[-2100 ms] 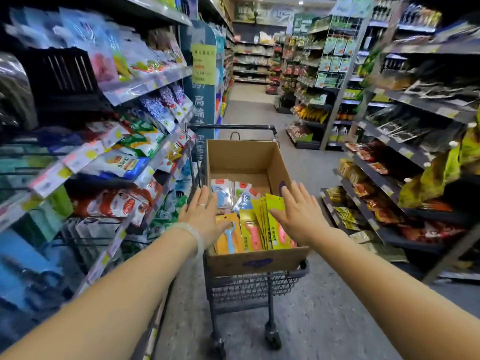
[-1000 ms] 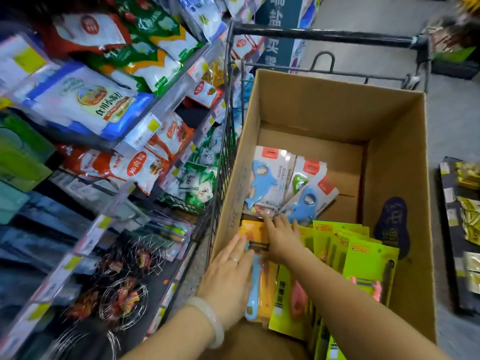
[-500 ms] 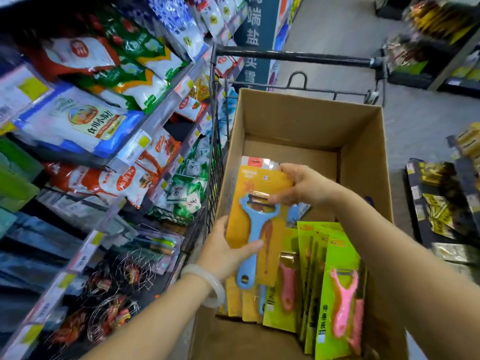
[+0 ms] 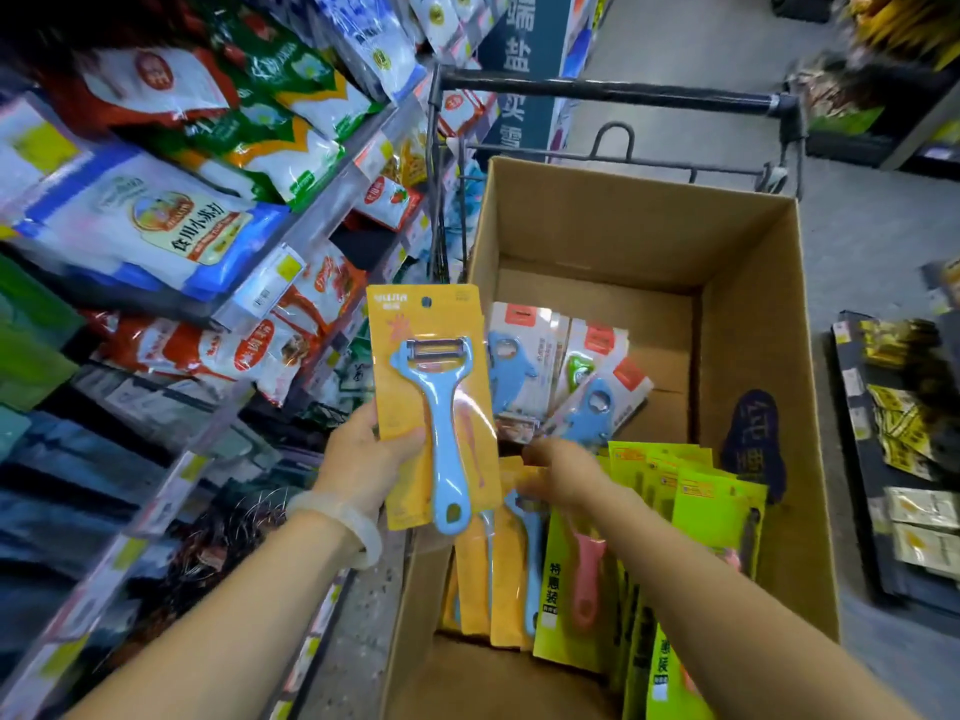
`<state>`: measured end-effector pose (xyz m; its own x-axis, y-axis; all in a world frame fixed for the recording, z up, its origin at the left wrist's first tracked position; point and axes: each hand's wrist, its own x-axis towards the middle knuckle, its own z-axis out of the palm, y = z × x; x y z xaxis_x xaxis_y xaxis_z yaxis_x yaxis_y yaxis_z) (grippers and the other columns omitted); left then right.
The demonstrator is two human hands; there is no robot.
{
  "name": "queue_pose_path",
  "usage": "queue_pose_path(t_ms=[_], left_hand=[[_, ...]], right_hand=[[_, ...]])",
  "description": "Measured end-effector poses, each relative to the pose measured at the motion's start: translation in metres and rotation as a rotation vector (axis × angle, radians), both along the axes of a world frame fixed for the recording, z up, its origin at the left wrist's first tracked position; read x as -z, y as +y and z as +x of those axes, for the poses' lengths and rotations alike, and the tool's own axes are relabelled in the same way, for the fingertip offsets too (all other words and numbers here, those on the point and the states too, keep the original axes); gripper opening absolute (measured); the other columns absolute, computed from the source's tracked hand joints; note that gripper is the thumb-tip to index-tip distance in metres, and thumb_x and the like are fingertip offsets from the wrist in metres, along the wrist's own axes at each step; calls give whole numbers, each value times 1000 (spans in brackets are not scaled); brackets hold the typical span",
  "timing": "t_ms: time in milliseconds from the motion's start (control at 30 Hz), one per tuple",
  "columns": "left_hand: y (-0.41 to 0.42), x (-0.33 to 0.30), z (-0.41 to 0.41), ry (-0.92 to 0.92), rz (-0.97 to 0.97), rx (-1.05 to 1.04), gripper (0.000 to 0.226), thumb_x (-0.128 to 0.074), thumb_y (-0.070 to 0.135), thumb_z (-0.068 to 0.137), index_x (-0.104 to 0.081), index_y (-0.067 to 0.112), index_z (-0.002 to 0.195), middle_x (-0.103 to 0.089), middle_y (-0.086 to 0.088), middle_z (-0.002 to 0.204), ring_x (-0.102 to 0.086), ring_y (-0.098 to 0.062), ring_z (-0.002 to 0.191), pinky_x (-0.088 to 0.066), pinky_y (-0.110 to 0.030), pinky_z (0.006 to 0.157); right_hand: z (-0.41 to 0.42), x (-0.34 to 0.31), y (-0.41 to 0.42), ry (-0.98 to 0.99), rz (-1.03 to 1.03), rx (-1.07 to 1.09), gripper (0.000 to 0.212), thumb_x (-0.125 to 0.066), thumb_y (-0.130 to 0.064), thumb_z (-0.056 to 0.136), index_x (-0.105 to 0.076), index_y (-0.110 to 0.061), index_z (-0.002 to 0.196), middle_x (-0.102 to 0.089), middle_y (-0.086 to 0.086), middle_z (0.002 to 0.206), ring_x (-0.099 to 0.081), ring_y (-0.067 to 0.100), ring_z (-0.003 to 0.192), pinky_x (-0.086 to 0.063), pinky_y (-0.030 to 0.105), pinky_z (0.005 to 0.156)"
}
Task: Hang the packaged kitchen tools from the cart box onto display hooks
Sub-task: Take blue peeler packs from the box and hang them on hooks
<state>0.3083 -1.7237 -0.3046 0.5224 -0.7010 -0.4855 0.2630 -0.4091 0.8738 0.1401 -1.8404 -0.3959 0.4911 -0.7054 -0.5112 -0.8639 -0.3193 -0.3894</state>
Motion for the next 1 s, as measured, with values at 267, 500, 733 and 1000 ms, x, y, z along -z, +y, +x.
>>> queue_pose_path(t_ms=[267,500,733,1000], left_hand=[[2,10,1,46,14,3,14,-69,4,77,-67,15,86,-68,-24,104,-63,-45,98,-48,-62,87],[4,5,0,28,-4,-15,15,-73,9,73,-69,20,83,-71,-17,100,-64,-40,99,-48,-59,91],[13,-13,11,97,-63,42,13,-61,8,88,-69,18,89,-72,-11,102,-65,-36,100,-49,-57,90],[22,-55,-11,237,-169,344,27,-48,5,93,-56,1,119,-66,-18,111,-66,-33,93,-53,-47,85]], right_hand=[[11,44,5,398,-266,-373,69,-63,-36,80,-35,-6,135,-40,14,140,-31,31,135,-3,54,116],[20,-8,-26,-64,30,-255,51,-75,-21,74,-54,-13,121,-55,2,99,-53,18,97,-40,27,84],[2,-129,-54,-231,-85,-162,16,-74,-12,77,-58,-12,77,-56,2,74,-51,16,75,-41,28,69],[-21,-235,-17,-588,99,80,25,-77,-8,72,-66,-16,92,-70,0,81,-68,6,67,-54,19,58]])
